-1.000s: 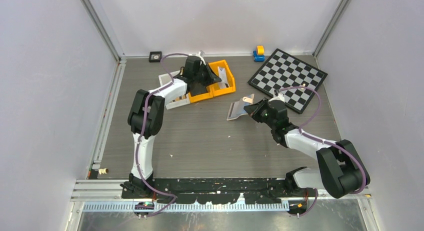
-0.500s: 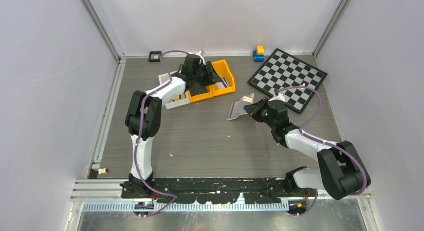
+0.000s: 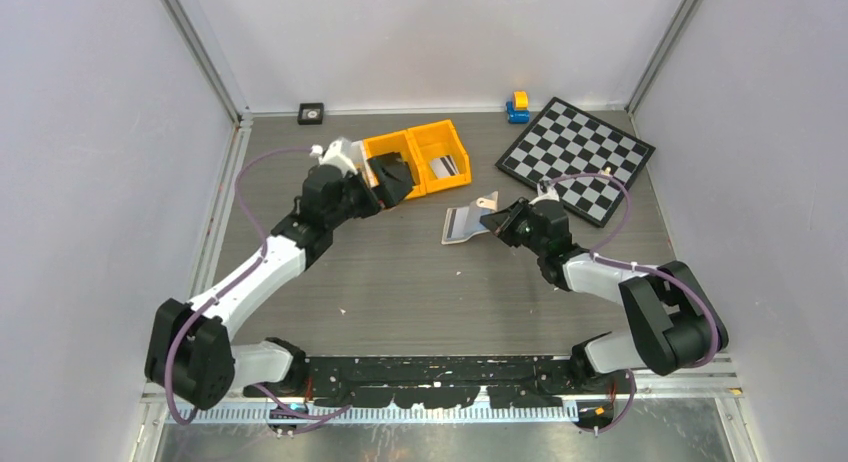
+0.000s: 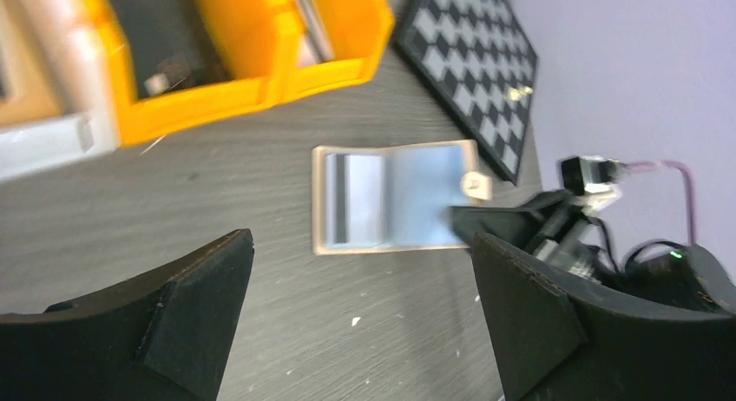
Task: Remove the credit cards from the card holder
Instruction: Place the credit card in the storage box.
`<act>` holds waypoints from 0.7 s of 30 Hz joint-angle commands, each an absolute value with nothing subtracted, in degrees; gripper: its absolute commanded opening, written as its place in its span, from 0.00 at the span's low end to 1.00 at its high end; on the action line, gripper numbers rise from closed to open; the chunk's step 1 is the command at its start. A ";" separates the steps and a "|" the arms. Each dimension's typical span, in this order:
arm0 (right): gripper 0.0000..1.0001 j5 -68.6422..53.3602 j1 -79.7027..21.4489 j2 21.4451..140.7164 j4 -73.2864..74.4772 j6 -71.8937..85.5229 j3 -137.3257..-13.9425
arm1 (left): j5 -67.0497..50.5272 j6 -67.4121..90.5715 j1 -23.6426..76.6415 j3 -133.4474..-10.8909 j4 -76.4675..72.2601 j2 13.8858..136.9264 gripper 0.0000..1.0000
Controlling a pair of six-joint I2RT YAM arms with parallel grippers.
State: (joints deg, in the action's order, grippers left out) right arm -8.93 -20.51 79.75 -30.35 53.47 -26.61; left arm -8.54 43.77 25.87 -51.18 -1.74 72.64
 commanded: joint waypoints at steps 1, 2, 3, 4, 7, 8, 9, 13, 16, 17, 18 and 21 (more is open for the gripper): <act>0.00 -10.68 -20.88 77.07 -34.80 55.16 -29.51 | -8.34 52.71 22.72 -37.93 -15.85 70.71 1.00; 0.00 -10.48 -21.26 76.07 -31.26 53.65 -30.81 | -11.59 52.12 22.82 -36.31 -20.16 70.89 1.00; 0.01 -9.52 -21.91 75.07 -29.85 52.53 -31.00 | -14.36 52.05 23.00 -35.30 -23.22 71.56 1.00; 0.01 -8.29 -22.61 74.30 -30.68 52.17 -30.15 | -16.94 52.25 23.47 -34.90 -25.54 72.54 1.00; 0.01 -8.35 -23.46 73.94 -39.43 53.09 -26.22 | -24.03 52.21 25.32 -33.50 -32.72 76.75 0.94; 0.01 -8.69 -23.45 73.81 -40.45 53.64 -25.74 | -25.25 52.36 25.59 -32.81 -35.31 78.14 0.90; 0.01 -9.66 -23.47 73.42 -40.18 53.36 -25.90 | -25.49 53.13 25.65 -32.12 -37.55 79.54 0.89; 0.01 -12.62 -23.53 72.72 -39.35 50.38 -25.60 | -27.41 55.57 25.66 -31.09 -44.17 83.00 0.88; 0.01 -15.57 -23.55 73.32 -45.60 51.47 -23.92 | -27.68 55.73 25.66 -30.84 -44.75 82.89 0.87; 0.00 -17.04 -23.55 73.47 -47.26 51.62 -23.90 | -27.47 55.68 25.66 -30.70 -44.76 82.66 0.87; 0.00 -18.41 -23.55 73.61 -49.01 52.08 -23.85 | -27.17 55.60 25.66 -30.61 -44.49 82.43 0.87; 0.01 -21.92 -23.55 74.19 -56.05 54.73 -22.65 | -26.79 57.11 25.47 -30.37 -44.67 82.80 0.89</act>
State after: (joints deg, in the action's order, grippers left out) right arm -15.88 -23.31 74.65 -40.95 52.49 -23.16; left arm -25.74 55.37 25.80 -30.83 -39.22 83.40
